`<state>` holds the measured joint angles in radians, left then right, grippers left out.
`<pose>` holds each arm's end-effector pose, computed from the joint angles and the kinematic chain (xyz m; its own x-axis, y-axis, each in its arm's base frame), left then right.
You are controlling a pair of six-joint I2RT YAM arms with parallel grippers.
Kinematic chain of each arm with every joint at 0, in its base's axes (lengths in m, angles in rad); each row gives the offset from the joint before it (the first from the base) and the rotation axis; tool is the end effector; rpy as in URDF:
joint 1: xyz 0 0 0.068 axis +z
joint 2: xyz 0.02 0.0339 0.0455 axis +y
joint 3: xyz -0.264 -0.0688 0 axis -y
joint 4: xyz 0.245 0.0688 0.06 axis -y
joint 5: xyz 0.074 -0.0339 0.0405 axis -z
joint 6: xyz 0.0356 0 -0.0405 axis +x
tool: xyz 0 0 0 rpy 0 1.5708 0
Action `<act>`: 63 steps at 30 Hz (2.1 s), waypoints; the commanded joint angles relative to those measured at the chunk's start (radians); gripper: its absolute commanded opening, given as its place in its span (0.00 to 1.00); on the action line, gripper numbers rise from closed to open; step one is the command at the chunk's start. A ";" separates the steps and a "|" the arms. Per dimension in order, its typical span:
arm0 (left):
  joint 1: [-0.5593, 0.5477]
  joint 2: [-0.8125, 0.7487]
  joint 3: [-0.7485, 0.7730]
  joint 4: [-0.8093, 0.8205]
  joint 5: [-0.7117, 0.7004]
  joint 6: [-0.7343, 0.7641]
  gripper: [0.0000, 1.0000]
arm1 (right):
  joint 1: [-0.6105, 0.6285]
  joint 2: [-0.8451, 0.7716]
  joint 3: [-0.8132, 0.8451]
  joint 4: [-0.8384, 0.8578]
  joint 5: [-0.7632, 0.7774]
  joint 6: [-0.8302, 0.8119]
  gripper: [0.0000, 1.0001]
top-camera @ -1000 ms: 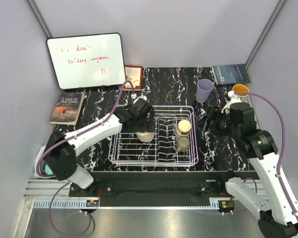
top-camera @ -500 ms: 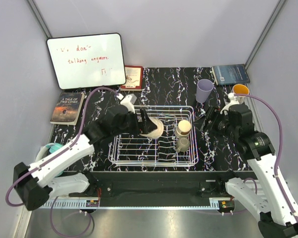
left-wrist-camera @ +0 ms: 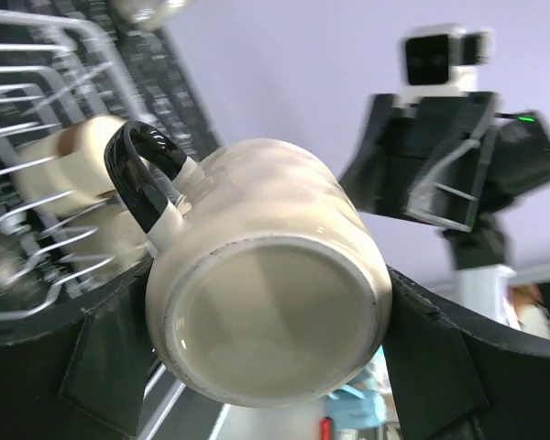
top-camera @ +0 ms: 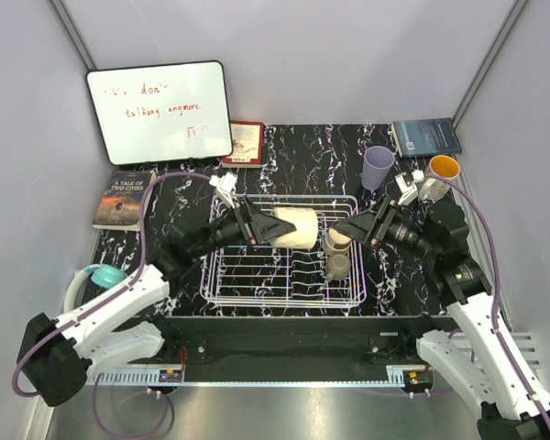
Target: Unload the cups from the dish rack
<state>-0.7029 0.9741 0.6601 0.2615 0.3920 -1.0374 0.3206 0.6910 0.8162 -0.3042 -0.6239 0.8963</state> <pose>0.1667 -0.1590 0.3077 -0.7854 -0.3775 -0.4905 0.4173 0.2623 -0.8701 0.1390 0.0681 0.3536 -0.7314 0.4250 -0.5333 -0.3685 0.4117 0.8335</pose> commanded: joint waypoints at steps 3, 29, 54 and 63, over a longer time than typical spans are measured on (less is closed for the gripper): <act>0.005 0.041 0.007 0.375 0.154 -0.127 0.00 | 0.005 0.001 -0.067 0.436 -0.221 0.240 0.58; -0.015 0.202 0.045 0.567 0.291 -0.227 0.00 | 0.020 0.142 -0.046 0.550 -0.361 0.251 0.59; 0.026 0.146 0.141 0.327 0.222 -0.078 0.00 | 0.020 0.076 0.023 0.198 -0.260 -0.005 0.60; 0.026 0.089 0.168 0.239 0.222 -0.036 0.00 | 0.020 0.087 0.061 0.160 -0.247 -0.051 0.61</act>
<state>-0.6750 1.1301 0.7387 0.4076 0.5911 -1.0897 0.3347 0.7738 0.8360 -0.1165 -0.8890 0.8944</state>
